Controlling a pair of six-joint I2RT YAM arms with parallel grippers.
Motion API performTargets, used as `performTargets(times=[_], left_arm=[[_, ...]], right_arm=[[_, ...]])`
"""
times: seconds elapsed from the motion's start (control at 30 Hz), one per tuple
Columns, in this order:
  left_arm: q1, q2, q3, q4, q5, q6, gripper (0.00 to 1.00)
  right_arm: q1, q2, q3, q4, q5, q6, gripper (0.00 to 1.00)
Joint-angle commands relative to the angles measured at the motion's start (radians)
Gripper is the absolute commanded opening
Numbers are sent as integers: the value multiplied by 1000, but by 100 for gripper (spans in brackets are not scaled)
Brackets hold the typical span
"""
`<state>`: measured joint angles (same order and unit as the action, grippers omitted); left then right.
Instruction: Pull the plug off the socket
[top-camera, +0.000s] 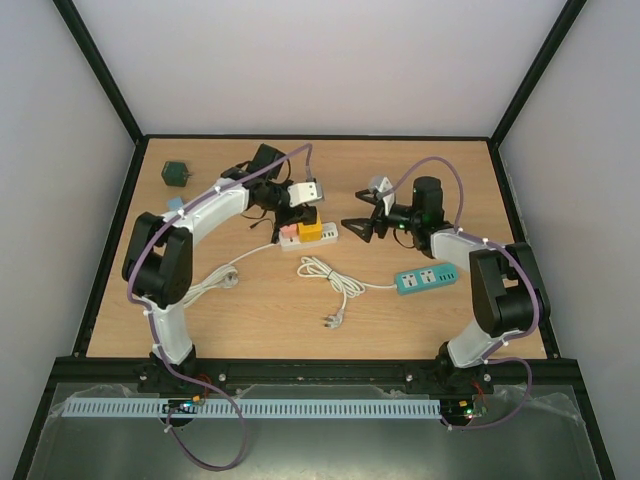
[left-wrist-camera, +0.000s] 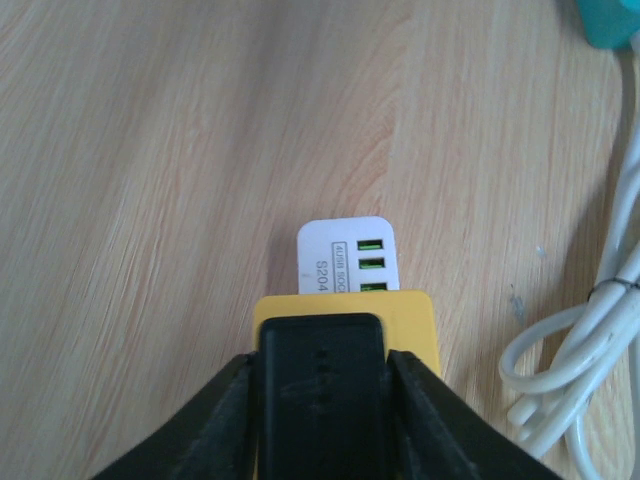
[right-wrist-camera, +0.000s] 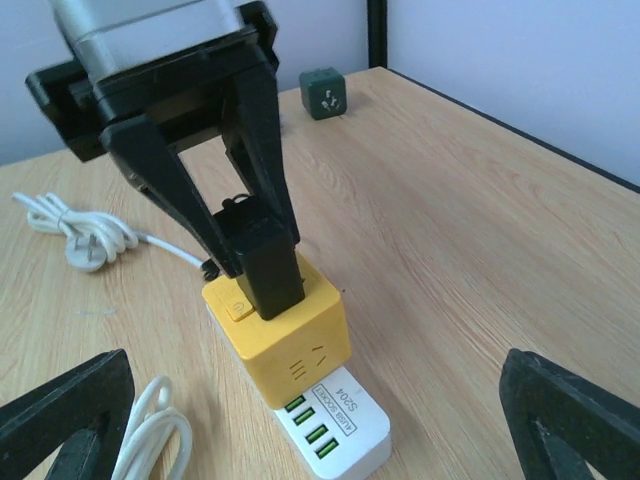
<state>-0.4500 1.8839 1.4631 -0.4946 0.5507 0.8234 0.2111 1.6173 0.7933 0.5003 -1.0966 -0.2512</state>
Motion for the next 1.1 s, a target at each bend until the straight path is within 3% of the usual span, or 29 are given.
performTargets(times=[0.0, 0.4, 0.57, 1.07], left_arm=[[-9, 4, 10, -58, 27, 49, 25], [-9, -90, -102, -99, 135, 89, 12], [-9, -90, -121, -104, 178, 72, 12], [-9, -85, -132, -99, 200, 66, 13]], right_arm=[[30, 10, -12, -56, -37, -147, 98], [145, 46, -14, -114, 19, -306, 98], [191, 89, 21, -120, 41, -299, 100], [266, 232, 76, 28, 109, -209, 89]])
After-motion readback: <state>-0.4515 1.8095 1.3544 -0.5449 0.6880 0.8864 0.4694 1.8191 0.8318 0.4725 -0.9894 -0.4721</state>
